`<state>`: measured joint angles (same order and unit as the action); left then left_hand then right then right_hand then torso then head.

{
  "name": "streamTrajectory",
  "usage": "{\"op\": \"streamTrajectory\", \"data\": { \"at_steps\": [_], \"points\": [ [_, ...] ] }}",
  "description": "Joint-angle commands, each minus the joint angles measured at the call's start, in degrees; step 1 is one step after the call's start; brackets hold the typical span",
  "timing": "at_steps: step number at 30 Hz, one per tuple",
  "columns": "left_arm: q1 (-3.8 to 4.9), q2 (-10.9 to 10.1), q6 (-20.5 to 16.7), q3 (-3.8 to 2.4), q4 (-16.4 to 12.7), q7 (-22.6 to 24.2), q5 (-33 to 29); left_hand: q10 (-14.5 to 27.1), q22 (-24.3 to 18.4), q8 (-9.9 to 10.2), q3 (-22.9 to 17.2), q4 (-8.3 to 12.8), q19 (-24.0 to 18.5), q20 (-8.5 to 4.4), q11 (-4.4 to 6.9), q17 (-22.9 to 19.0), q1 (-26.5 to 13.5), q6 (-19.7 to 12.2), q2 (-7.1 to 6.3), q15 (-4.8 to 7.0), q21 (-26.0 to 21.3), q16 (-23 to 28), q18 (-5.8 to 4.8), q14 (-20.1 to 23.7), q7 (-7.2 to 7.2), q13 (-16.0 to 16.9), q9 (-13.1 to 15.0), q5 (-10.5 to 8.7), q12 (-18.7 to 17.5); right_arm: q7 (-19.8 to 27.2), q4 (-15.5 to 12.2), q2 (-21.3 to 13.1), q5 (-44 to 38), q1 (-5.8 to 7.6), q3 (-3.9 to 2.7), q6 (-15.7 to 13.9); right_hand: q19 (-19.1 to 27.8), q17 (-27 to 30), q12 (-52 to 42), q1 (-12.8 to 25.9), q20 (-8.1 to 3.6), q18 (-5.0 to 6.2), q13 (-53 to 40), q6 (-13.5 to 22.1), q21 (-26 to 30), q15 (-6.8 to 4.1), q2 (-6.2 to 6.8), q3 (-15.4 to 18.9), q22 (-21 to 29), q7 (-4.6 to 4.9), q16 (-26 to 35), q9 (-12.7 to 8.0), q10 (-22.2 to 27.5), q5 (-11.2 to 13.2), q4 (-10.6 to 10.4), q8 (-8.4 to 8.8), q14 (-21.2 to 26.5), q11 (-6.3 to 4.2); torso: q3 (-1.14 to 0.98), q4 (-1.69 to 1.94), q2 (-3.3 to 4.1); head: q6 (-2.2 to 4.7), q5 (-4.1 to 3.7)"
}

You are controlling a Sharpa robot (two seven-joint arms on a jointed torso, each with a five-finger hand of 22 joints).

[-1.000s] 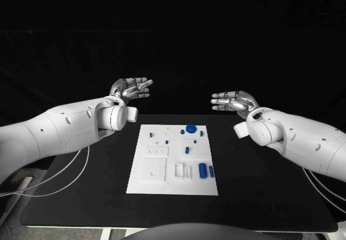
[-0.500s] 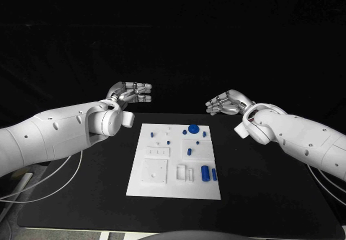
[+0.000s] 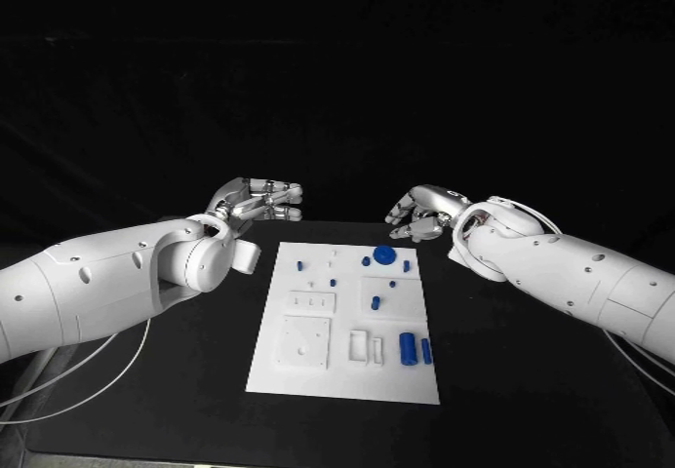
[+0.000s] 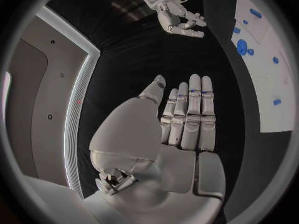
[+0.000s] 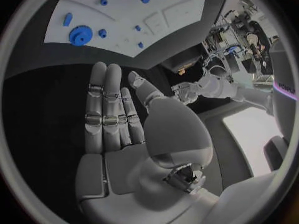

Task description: Assemble the parts on the task board

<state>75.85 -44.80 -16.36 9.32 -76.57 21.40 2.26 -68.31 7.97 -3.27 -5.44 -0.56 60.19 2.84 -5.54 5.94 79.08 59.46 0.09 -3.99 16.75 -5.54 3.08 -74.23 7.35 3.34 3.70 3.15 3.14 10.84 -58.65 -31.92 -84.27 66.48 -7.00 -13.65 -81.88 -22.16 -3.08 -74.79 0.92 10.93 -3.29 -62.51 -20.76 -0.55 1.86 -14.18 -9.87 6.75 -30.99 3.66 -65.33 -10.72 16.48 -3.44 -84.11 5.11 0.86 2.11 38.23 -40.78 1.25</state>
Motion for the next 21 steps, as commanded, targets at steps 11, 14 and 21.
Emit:
{"op": "streamTrajectory", "data": {
  "at_steps": [11, 14, 21],
  "points": [
    [1.26, -2.04, 2.26, -0.09, -5.12, 0.41, 1.51, -0.12, 0.17, -0.29, -0.41, 0.02, -0.67, -0.03, -0.17, 0.1, -0.69, 0.14, -0.32, 0.19, 0.64, -0.39, -0.55, 0.1, 0.15, 0.06, 0.03, 0.31, 0.2, -6.75, -0.06, 1.81, -23.56, 1.13, -0.19, 1.67, -3.12, -7.45, -0.18, 1.62, -2.08, -2.14, -0.01, 0.0, -6.25, 0.69, 1.77, -3.44, -6.58, -0.64, -18.49, -0.01, 2.33, 0.32, -0.26, -0.1, 0.99, 0.5, 0.14, 1.39, 3.33, 2.62, -1.46],
    [1.55, -2.26, 2.34, -0.1, -6.03, 0.41, 1.53, -0.04, 0.18, -0.3, -0.43, 0.06, -0.77, 0.0, -0.19, 0.1, -0.72, 0.07, -0.35, 0.17, 0.73, -0.4, -0.55, 0.14, 0.17, 0.06, 0.04, 0.31, 0.2, -7.49, 0.51, 2.33, -25.28, 1.2, -0.2, 1.69, -3.23, -6.81, -0.19, 1.49, -1.99, -1.99, -0.01, 0.13, -6.01, 0.75, 1.98, -3.41, -7.17, -0.61, -19.35, -0.01, 2.74, 0.28, -0.29, -0.1, 1.23, 0.58, 0.01, 1.68, 3.97, 3.22, -1.66],
    [1.94, -1.96, 2.83, -0.11, -6.49, 0.0, 1.58, 0.06, 0.18, -0.27, -0.4, 0.06, -0.85, 0.03, -0.24, 0.09, -0.82, -0.04, -0.41, 0.13, 0.79, -0.38, -0.55, 0.21, 0.21, 0.06, 0.02, 0.32, 0.21, -8.14, 1.88, 3.44, -26.78, 1.23, -0.2, 1.47, -3.48, -6.26, -0.2, 0.91, -1.82, -1.74, 0.0, 1.0, -5.56, 0.88, 2.29, -2.52, -7.71, -0.56, -20.07, -0.04, 4.21, 0.34, -0.37, -0.09, 1.4, 0.71, -0.04, 2.34, 5.16, 4.62, -2.09]
  ]
}}
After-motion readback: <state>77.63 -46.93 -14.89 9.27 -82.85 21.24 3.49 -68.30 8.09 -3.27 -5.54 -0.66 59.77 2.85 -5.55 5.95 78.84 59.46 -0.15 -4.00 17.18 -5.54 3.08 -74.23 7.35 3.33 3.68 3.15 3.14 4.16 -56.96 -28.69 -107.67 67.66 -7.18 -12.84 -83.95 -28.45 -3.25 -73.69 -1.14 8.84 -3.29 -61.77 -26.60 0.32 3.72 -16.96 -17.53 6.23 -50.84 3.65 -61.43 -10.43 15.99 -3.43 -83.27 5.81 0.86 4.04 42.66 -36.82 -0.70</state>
